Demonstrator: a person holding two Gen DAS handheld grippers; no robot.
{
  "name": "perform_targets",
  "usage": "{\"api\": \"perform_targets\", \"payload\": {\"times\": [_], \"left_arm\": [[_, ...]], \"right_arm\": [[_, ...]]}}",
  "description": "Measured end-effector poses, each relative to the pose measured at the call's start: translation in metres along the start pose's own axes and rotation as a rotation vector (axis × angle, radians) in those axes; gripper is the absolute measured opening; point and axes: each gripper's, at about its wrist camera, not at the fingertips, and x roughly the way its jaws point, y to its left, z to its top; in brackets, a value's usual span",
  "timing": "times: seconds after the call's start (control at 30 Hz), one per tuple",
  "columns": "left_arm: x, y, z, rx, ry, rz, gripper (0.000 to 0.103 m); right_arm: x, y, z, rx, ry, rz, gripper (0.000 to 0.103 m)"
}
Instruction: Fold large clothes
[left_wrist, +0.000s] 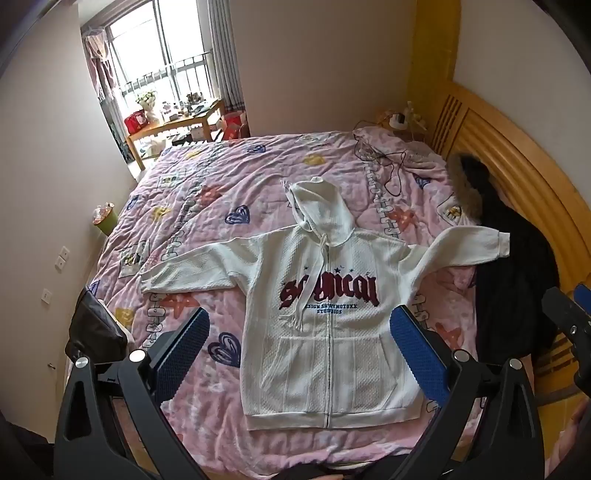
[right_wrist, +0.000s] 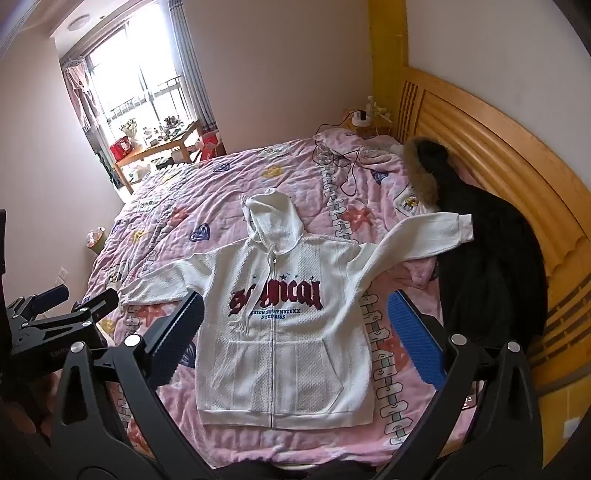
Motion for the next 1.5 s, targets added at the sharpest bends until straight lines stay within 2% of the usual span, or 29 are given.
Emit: {"api": "perform_targets", "payload": {"times": [0.37,0.5,0.6,0.77,0.9,1.13,1.5], "left_arm": [[0.002,-0.002,0.003,0.005,0.012,0.005,0.095],[0.003,-0.005,0.001,0.022,0.015,-0.024,0.095],[0.012,-0.007,-0.001,0.034,0.057,-0.044,0.095],[0.014,-0.019,-0.003,0.05,0.092,-0.036,0.095],[0.005,-0.026,-0.004,0.025,0.053,0.0,0.095],[-0.011,-0.038,0.003,-0.008,0.004,0.003,0.095],[-0.014,-0.062,0.011,-0.014,0.007,0.161,0.095]], "right_arm": [[0.002,-0.005,0.001,0.002,-0.009,-0.002,0.097],[0.001,-0.004,0.003,-0.006,-0.013,-0.005,0.097],[-0.004,0.001,0.002,-0.02,-0.016,-0.006,0.097],[0.002,-0.009,0.001,-0.032,-0.006,0.024,0.097],[0.001,-0.02,0.003,-0.042,-0.014,0.028,0.097],[0.0,-0.04,0.002,-0.061,-0.012,0.029,0.097],[0.02,-0.081,0.008,-0.096,0.05,0.117,0.097]]}}
